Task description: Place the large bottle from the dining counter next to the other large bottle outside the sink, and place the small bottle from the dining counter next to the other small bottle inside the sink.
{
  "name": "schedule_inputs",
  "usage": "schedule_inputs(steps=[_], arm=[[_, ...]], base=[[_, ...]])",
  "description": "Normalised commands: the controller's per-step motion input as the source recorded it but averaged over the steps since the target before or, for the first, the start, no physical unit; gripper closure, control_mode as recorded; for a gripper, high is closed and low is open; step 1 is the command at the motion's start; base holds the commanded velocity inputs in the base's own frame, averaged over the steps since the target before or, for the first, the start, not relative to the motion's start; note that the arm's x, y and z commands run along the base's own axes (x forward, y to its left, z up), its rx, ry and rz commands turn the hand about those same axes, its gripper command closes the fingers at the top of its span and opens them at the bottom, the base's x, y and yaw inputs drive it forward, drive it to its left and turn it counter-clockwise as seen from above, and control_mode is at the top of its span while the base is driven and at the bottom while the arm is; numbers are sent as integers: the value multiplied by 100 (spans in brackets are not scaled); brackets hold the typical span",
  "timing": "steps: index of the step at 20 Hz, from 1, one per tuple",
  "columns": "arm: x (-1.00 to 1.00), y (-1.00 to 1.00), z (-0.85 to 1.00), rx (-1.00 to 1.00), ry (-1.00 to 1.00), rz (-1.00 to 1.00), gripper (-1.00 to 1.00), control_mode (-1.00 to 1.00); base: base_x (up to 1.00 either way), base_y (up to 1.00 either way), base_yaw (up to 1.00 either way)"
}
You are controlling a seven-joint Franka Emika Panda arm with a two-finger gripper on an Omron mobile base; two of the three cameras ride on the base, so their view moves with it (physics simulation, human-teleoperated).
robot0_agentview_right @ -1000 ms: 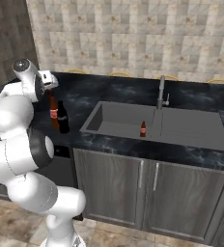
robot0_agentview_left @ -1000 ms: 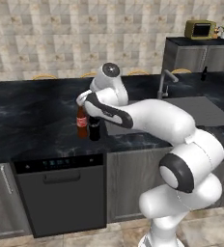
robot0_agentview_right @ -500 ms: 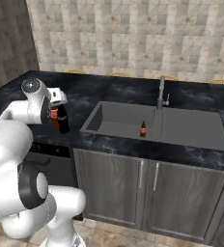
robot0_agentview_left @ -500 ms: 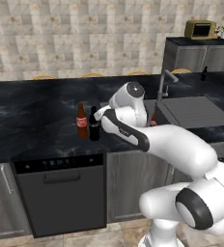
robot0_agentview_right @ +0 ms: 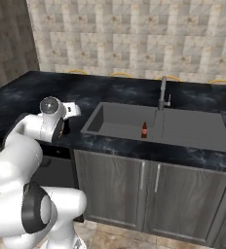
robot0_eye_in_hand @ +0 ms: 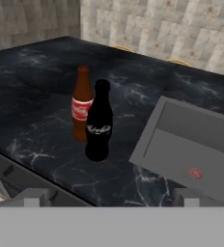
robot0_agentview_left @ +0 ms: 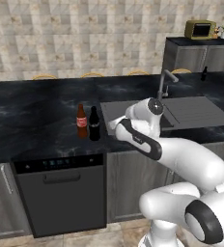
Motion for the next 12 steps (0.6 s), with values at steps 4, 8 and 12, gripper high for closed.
schedule_inputs(steps=[4,8,12], arm=[[1,-29,-19,0,0,0,-100,-100],[2,-39,-31,0,0,-6,-100,-100],[0,-41,-32,-2,0,-11,-100,-100]], base=[[0,0,0],[0,0,0],[0,0,0]])
